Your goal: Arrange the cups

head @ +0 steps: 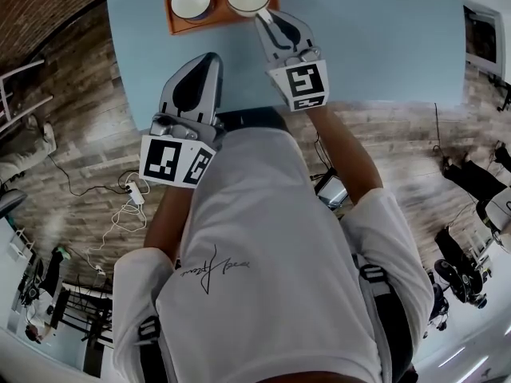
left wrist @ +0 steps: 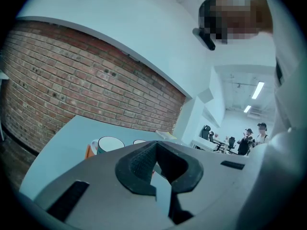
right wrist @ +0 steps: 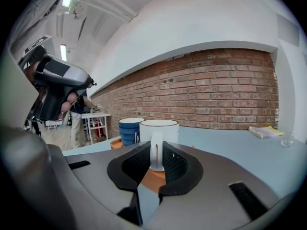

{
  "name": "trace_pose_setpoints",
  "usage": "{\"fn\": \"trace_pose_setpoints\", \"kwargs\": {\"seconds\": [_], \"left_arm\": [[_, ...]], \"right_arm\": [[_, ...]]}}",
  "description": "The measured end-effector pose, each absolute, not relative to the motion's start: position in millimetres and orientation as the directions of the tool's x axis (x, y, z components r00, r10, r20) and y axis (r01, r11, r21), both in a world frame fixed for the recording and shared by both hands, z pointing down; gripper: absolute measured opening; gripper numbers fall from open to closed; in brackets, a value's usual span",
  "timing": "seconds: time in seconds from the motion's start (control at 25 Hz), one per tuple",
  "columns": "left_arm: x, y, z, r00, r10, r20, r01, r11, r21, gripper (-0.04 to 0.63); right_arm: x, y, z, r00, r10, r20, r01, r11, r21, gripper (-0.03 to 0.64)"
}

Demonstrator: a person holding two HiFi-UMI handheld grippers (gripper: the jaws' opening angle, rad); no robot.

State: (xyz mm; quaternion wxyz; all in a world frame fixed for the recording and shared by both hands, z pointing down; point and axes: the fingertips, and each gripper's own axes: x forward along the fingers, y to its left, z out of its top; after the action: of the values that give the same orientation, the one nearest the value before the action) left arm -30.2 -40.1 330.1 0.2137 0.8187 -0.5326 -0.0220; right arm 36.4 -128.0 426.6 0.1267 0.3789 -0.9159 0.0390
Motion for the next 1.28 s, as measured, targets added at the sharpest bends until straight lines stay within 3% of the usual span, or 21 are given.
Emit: {"fn": "trace_pose_setpoints", "kwargs": {"seconds": [1.28], "left_arm": [[-45.3,-40.6,344.1,0.425,-0.886,0.186,-0.853,-0.323,0.410,0.008]], "right_arm": [[19.2,-134.1,424.0,-0.421,-0.877,0.229,-0.902,0.431,-0.009,0.066]]}}
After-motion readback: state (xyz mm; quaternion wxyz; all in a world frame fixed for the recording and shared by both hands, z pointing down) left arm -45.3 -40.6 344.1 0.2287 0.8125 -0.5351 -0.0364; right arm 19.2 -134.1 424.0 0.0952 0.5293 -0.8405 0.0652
